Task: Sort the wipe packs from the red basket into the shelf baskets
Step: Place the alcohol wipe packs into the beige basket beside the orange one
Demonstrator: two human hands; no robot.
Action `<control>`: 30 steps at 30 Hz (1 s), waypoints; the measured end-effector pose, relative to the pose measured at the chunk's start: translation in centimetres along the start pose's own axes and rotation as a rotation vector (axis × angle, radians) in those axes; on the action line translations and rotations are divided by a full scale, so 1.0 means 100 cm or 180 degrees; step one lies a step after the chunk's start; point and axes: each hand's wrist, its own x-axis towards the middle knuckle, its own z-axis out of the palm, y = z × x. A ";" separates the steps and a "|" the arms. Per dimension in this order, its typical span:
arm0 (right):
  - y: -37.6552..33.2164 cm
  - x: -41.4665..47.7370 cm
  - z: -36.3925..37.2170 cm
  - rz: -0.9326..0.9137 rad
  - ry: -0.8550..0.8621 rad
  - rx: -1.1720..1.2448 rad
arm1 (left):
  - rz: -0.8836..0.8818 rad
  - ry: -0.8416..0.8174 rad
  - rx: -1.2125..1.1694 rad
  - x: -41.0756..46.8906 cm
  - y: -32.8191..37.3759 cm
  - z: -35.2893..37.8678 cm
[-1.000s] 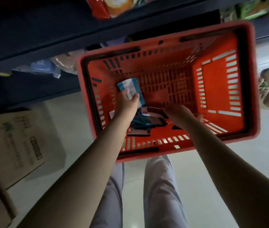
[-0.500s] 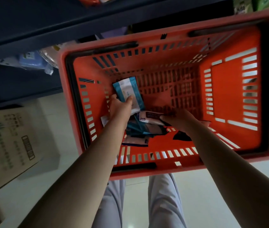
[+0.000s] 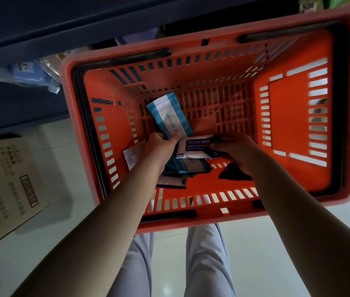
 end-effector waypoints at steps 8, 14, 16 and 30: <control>-0.008 -0.016 -0.024 -0.0145 -0.0693 0.1187 | 0.0148 -0.0802 -0.0303 -0.026 0.013 0.002; -0.010 -0.013 -0.055 -0.0106 -0.0220 -0.1441 | 0.0008 -0.0734 -0.0816 -0.021 0.007 -0.010; -0.009 -0.015 -0.062 0.0061 -0.0194 -0.2218 | -0.0054 -0.0684 -0.0826 -0.020 0.003 -0.015; 0.007 -0.024 -0.061 -0.0080 -0.0563 -0.2618 | -0.0154 -0.0630 -0.0948 -0.022 -0.008 -0.021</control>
